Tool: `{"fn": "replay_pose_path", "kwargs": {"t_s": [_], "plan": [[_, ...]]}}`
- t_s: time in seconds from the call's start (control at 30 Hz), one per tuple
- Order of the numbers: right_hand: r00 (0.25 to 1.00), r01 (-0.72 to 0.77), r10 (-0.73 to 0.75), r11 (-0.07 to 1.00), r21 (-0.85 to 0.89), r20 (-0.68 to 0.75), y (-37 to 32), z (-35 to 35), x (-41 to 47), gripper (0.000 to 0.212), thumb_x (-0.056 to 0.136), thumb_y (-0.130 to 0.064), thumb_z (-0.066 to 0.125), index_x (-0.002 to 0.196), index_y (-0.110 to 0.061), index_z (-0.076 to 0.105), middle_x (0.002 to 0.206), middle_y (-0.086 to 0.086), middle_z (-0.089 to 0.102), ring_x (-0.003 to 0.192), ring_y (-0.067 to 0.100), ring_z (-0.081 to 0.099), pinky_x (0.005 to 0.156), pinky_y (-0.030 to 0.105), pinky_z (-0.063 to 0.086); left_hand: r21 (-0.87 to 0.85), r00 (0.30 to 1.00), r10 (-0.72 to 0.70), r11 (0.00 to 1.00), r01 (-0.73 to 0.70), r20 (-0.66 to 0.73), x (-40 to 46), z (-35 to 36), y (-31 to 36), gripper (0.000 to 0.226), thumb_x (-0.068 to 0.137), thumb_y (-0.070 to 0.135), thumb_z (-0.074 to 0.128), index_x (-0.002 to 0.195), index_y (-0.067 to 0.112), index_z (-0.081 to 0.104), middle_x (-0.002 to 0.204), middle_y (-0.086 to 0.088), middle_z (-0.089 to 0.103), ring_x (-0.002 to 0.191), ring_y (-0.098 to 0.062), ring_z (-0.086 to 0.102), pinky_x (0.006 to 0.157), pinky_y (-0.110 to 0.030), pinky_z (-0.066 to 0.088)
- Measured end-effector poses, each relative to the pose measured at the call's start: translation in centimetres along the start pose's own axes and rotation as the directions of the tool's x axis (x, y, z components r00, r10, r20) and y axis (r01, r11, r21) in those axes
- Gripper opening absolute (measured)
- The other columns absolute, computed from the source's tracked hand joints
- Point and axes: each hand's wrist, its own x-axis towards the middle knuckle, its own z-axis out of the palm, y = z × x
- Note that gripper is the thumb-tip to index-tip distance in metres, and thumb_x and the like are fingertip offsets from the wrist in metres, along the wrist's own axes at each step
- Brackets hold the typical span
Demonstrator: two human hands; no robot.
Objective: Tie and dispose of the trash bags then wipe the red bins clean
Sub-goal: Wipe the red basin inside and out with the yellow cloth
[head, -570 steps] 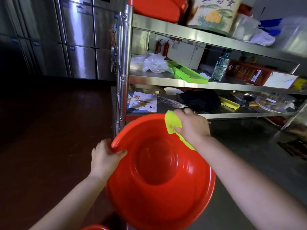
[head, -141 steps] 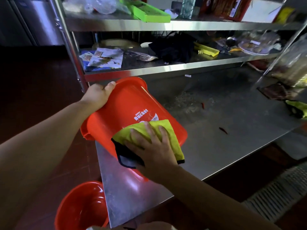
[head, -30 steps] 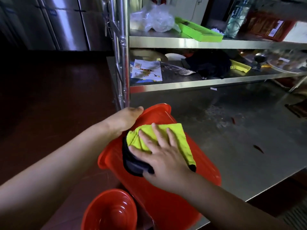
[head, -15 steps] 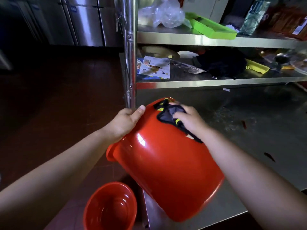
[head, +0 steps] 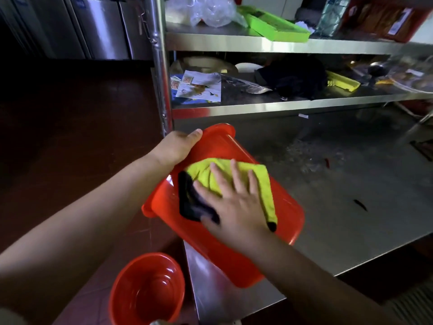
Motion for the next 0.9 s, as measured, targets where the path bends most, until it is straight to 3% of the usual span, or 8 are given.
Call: {"fn": "replay_pose_path", "kwargs": {"t_s": [0.23,0.4,0.47,0.53,0.6,0.7,0.8,0.9], "plan": [[0.972,0.230,-0.217,0.956,-0.184,0.090,-0.4,1.5,-3.4,0.059,0.085,-0.055,0.050,0.139,-0.038,0.036,0.156,0.001,0.022,0.142,0.044,0.014,0.107,0.069,0.013,0.059,0.998,0.039,0.997,-0.043,0.057,1.4,1.4,1.0,0.053,0.091,0.056,0.044,0.115,0.013,0.064,0.100,0.005,0.057,0.094,-0.014,0.051,0.085,-0.023,0.033],[1.000,0.028,-0.027,0.999,-0.033,0.016,3.1,0.1,-1.4,0.058,0.079,-0.056,0.040,0.137,-0.047,0.036,0.155,-0.006,0.027,0.144,0.035,0.016,0.110,0.060,0.020,0.023,0.989,0.114,0.993,-0.117,0.093,1.0,1.4,0.7,0.043,0.091,0.054,0.047,0.076,0.016,0.059,0.073,0.016,0.059,0.067,0.005,0.054,0.060,-0.009,0.038],[0.992,-0.122,0.123,0.985,0.126,-0.002,5.2,-0.5,0.2,0.061,0.076,-0.050,0.046,0.136,-0.048,0.039,0.153,-0.011,0.030,0.143,0.029,0.023,0.109,0.051,0.028,-0.021,0.987,0.113,0.994,-0.112,0.115,0.8,1.0,-0.1,0.049,0.091,0.055,0.046,0.078,0.011,0.065,0.079,0.006,0.067,0.074,-0.003,0.062,0.067,-0.017,0.047],[0.949,-0.303,0.315,0.876,0.374,0.032,7.8,-0.7,2.0,0.057,0.074,-0.047,0.051,0.130,-0.050,0.046,0.146,-0.016,0.041,0.135,0.019,0.038,0.102,0.039,0.039,-0.097,0.984,0.106,0.991,-0.093,0.143,0.4,0.4,-1.0,0.048,0.091,0.056,0.046,0.091,0.014,0.069,0.095,0.000,0.071,0.089,-0.011,0.066,0.081,-0.026,0.050],[0.848,-0.503,0.483,0.608,0.614,0.217,10.1,-0.9,3.5,0.041,0.071,-0.045,0.054,0.112,-0.051,0.055,0.121,-0.016,0.062,0.112,0.014,0.058,0.083,0.028,0.046,-0.145,0.979,0.124,0.984,-0.101,0.162,-0.3,0.0,-1.8,0.044,0.090,0.059,0.045,0.088,0.022,0.070,0.094,0.006,0.072,0.089,-0.005,0.067,0.080,-0.022,0.047],[0.728,-0.640,0.559,0.346,0.686,0.398,11.8,-1.0,4.2,0.009,0.076,-0.037,0.058,0.076,-0.044,0.064,0.086,-0.014,0.070,0.075,0.001,0.064,0.058,0.019,0.044,-0.166,0.983,0.132,0.980,-0.111,0.124,-0.8,-0.1,-2.1,0.045,0.090,0.057,0.045,0.083,0.019,0.069,0.088,0.008,0.073,0.083,-0.004,0.068,0.075,-0.020,0.047],[0.741,-0.636,0.544,0.380,0.671,0.395,11.2,-1.3,3.8,0.015,0.071,-0.043,0.054,0.082,-0.050,0.062,0.088,-0.018,0.067,0.086,0.007,0.063,0.069,0.024,0.047,-0.022,0.995,0.093,0.995,-0.092,0.020,-0.7,0.2,-1.3,0.048,0.093,0.055,0.039,0.083,0.013,0.060,0.085,-0.003,0.062,0.080,-0.017,0.058,0.069,-0.025,0.042],[0.825,-0.548,0.519,0.632,0.548,0.225,9.6,-1.2,2.3,0.048,0.069,-0.051,0.048,0.117,-0.053,0.046,0.119,-0.018,0.060,0.106,0.017,0.059,0.087,0.037,0.048,0.126,0.994,0.098,0.988,-0.090,-0.051,-0.2,0.6,-0.8,0.057,0.095,0.052,0.034,0.078,0.005,0.061,0.075,-0.006,0.059,0.082,-0.026,0.056,0.071,-0.029,0.036]]}}
